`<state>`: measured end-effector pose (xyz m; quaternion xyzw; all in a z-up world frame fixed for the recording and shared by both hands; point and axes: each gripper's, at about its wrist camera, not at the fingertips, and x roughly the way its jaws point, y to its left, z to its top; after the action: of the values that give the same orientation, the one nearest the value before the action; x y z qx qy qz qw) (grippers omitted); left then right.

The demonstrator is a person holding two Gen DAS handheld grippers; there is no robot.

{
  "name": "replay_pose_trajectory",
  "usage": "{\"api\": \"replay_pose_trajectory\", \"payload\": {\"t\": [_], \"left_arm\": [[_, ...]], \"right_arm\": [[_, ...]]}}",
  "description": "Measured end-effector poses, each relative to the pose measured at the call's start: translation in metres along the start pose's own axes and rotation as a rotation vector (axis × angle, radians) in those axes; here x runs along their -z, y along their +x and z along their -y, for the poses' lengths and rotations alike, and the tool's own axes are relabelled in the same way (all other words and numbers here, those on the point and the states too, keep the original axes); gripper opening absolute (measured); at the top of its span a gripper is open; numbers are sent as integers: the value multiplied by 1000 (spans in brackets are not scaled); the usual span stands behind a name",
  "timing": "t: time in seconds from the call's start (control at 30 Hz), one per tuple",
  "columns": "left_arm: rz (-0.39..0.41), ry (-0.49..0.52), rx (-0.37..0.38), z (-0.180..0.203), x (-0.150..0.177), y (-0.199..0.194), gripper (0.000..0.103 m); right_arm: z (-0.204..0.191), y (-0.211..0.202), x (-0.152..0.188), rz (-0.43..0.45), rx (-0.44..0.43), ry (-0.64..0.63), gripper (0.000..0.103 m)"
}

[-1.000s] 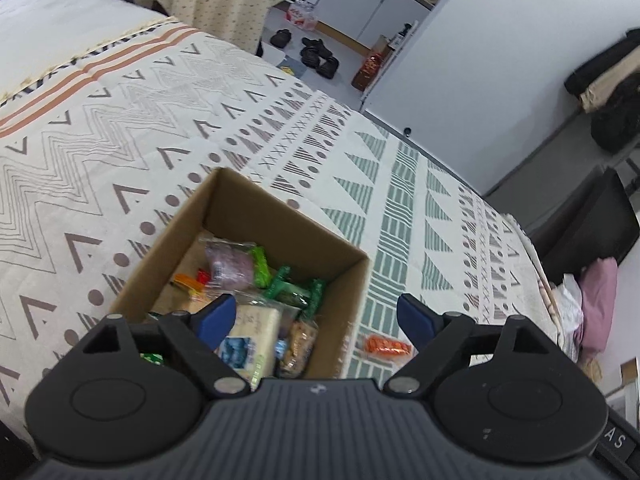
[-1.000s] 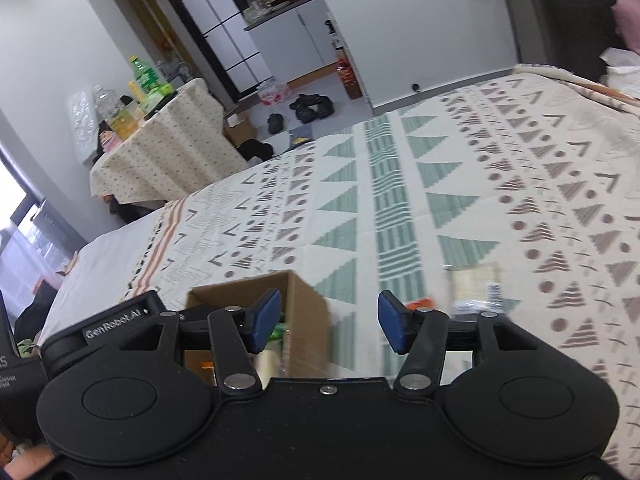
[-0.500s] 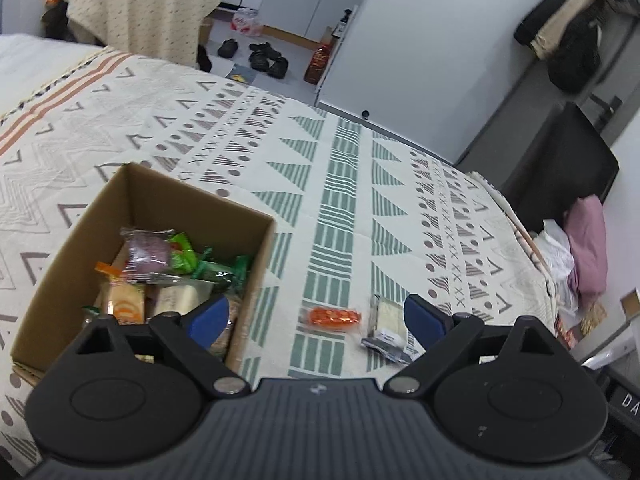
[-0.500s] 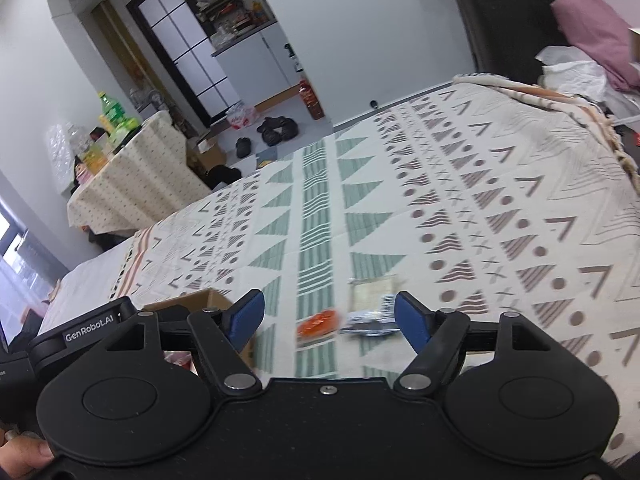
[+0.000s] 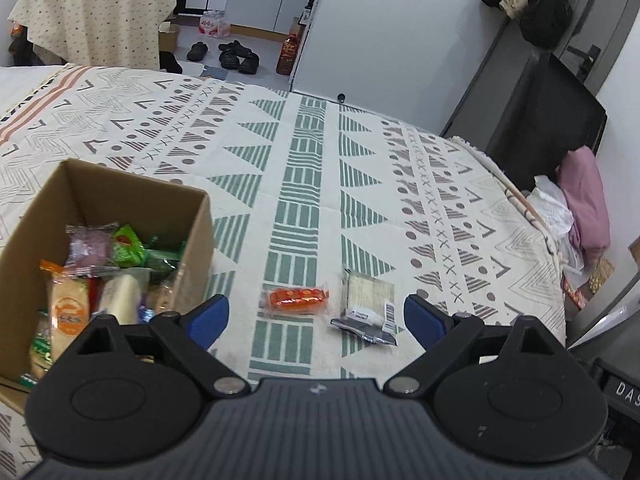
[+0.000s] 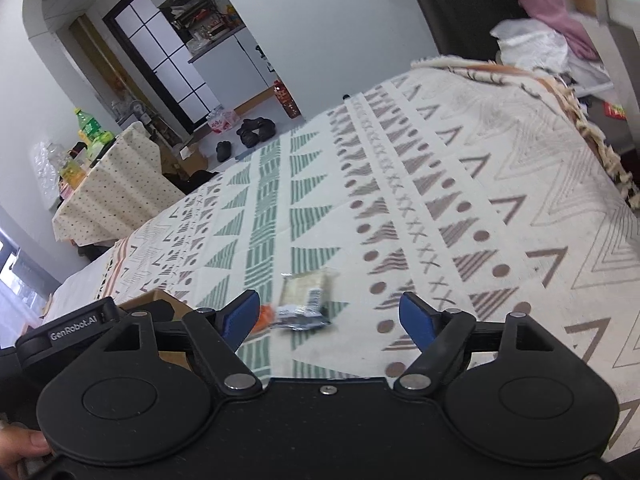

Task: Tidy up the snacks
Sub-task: 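Move both open tools back to the orange cake and white cake bar, then grasp the orange-wrapped cake with the left tool while the right tool grasps the white cake bar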

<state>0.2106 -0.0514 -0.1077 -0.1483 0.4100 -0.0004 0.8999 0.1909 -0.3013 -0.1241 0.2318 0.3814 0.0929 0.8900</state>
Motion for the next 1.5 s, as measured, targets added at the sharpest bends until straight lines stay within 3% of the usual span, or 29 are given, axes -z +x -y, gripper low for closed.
{"api": "replay_pose_trajectory", "payload": {"t": [0.4,0.7,1.03,1.13,1.5], "left_arm": [[-17,28,-24,16,1,37,86],[-6,24,-115,16,-1,71,77],[-90,11,-154,9,6,114,76],[-114,-15,-162,2,6,122,63],[-103,-43,-140,-3,2,116,49]], "right_arm": [[10,43,-1,-61,-77,20,74],[19,83,-4,-131,-134,68,65],[18,119,-6,-179,-189,64,63],[19,127,-6,-190,-198,74,63],[2,147,-3,-216,-200,32,63]]}}
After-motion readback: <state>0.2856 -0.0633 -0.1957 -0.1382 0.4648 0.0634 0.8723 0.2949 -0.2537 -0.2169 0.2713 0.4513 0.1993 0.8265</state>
